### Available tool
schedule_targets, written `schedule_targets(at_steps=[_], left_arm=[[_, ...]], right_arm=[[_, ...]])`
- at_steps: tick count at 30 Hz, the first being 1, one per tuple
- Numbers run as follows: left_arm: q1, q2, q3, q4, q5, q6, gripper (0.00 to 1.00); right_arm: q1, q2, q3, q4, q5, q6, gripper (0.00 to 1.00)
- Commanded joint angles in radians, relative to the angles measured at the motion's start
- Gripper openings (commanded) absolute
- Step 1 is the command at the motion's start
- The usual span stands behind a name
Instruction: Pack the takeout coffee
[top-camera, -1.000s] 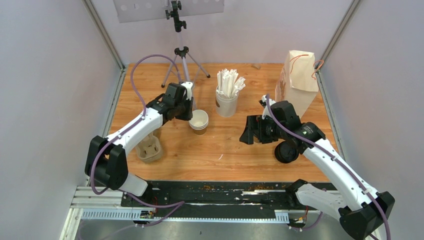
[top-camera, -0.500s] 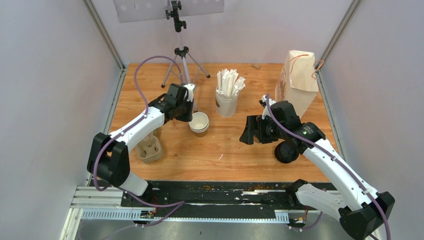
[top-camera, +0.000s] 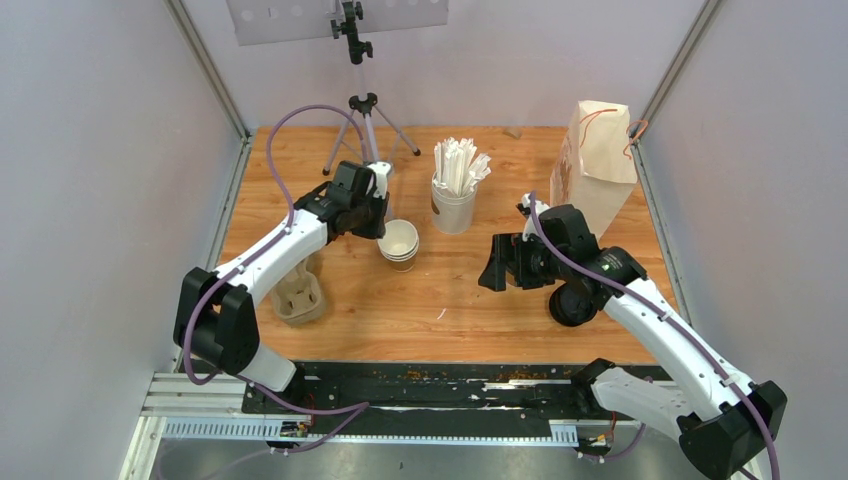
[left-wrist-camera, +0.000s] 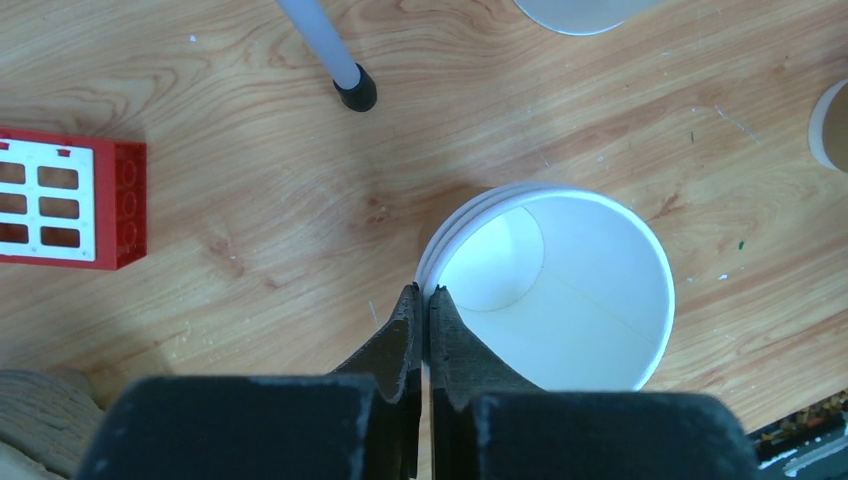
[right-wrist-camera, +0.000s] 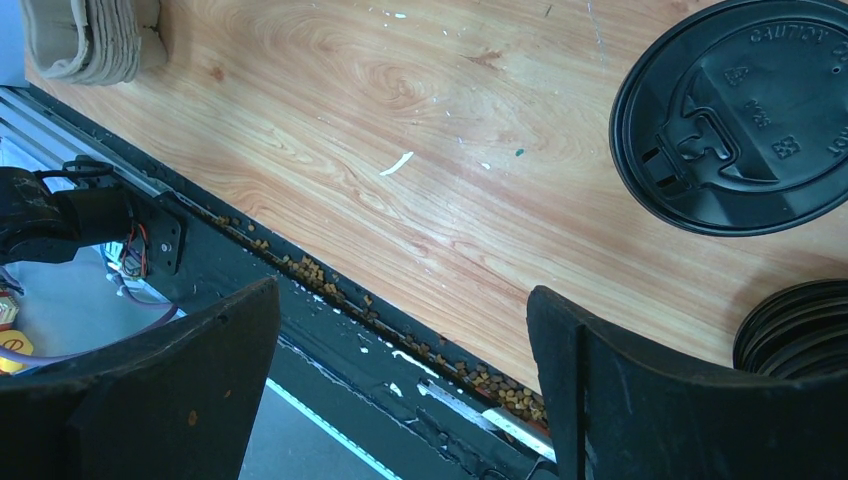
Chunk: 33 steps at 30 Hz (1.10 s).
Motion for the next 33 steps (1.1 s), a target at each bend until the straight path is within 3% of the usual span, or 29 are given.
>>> schedule_targets(at_steps=[1, 5, 8, 12, 13, 15, 16, 19, 21, 23, 26, 33], left_arm=[[0.005, -0.026, 0.036, -0.004, 0.016, 0.030, 0.00], [0.005, -0.015, 0.034, -0.005, 0.020, 0.033, 0.12], [0.005, -0.013, 0.036, -0.005, 0.012, 0.035, 0.11], [0.005, -0.003, 0.045, -0.014, 0.048, 0.048, 0.00], [0.005, -0.001, 0.048, -0.019, 0.054, 0.048, 0.03], [0.005, 0.004, 0.050, -0.025, 0.057, 0.051, 0.20], [0.005, 0.007, 0.050, -0.026, 0.057, 0.055, 0.22], [0.005, 0.024, 0.065, -0.045, 0.067, 0.075, 0.00], [0.005, 0.030, 0.078, -0.056, 0.078, 0.079, 0.00], [0.005, 0.030, 0.087, -0.058, 0.091, 0.078, 0.07], [0.005, 0.030, 0.091, -0.061, 0.094, 0.081, 0.00], [0.005, 0.021, 0.111, -0.087, 0.121, 0.062, 0.00]], right_arm=[[0.002, 0.002, -0.005, 0.052, -0.019, 0.013, 0.93], [0.003, -0.004, -0.004, 0.053, -0.018, 0.014, 0.93], [0.002, -0.002, 0.004, 0.051, -0.016, 0.011, 0.93], [0.002, 0.004, 0.008, 0.051, -0.018, 0.011, 0.93], [0.003, 0.005, 0.009, 0.051, -0.019, 0.012, 0.93], [0.003, 0.006, 0.008, 0.053, -0.020, 0.014, 0.93], [0.003, 0.004, 0.008, 0.054, -0.022, 0.015, 0.93], [0.003, 0.000, 0.008, 0.054, -0.021, 0.014, 0.93], [0.003, 0.000, 0.008, 0.054, -0.018, 0.014, 0.93], [0.003, 0.002, 0.010, 0.054, -0.021, 0.015, 0.93], [0.003, 0.001, 0.007, 0.055, -0.023, 0.016, 0.93], [0.003, -0.005, 0.003, 0.054, -0.017, 0.017, 0.93]])
